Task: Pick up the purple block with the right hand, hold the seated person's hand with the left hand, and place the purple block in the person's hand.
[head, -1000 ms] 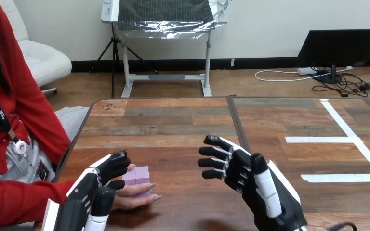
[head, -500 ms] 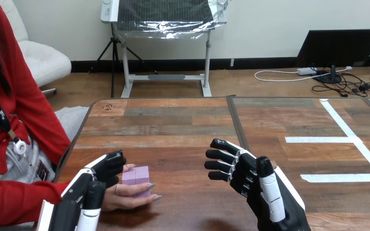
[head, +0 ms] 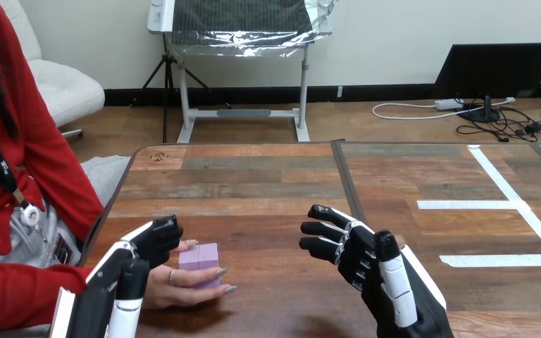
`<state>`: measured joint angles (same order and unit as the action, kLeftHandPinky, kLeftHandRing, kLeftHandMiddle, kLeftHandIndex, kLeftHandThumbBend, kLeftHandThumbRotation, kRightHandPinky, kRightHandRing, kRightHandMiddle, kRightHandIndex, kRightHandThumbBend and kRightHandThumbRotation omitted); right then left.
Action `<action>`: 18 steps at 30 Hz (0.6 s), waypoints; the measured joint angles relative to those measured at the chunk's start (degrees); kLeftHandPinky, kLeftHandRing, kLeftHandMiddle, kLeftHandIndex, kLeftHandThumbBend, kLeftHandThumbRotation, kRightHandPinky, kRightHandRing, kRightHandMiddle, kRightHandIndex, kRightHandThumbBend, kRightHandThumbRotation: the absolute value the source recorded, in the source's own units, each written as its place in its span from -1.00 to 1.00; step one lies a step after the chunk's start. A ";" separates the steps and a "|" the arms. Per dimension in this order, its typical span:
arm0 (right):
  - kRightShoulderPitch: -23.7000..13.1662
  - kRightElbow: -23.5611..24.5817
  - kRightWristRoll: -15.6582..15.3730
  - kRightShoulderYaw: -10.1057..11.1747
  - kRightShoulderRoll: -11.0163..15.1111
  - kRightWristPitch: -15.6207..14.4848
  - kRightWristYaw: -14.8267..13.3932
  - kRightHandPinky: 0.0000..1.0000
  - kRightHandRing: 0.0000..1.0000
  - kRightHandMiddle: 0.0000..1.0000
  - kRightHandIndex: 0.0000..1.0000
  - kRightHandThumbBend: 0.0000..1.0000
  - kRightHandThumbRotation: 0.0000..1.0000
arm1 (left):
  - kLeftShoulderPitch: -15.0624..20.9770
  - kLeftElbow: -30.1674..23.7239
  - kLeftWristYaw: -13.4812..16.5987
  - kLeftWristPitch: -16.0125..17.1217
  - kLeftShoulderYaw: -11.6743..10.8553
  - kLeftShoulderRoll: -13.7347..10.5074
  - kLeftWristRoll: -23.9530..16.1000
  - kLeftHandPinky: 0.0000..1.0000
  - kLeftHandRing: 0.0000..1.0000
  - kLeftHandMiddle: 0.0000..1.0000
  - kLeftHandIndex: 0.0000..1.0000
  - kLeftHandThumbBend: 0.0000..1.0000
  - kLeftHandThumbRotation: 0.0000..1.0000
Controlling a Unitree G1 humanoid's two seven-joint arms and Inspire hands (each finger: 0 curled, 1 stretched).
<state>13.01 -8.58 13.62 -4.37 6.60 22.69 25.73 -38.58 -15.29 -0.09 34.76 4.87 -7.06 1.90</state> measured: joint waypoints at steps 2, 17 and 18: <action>0.04 0.00 0.02 0.00 0.01 -0.02 0.20 0.72 0.59 0.63 0.69 0.57 1.00 | 0.39 0.00 -0.08 0.00 -0.09 0.07 0.06 0.48 0.53 0.51 0.45 0.30 1.00; 0.16 0.80 0.02 -0.03 0.01 -1.03 0.76 0.60 0.58 0.63 0.69 0.57 1.00 | 1.75 0.00 -0.86 0.01 -0.19 0.28 0.10 0.33 0.47 0.47 0.41 0.39 1.00; 0.16 0.82 0.02 -0.03 0.01 -1.03 0.78 0.60 0.59 0.63 0.69 0.57 1.00 | 1.75 0.00 -0.86 0.01 -0.19 0.28 0.09 0.32 0.47 0.46 0.41 0.39 1.00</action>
<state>13.16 -7.76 13.64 -4.39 6.61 21.66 26.51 -36.83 -15.29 -0.95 34.77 4.68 -6.78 1.99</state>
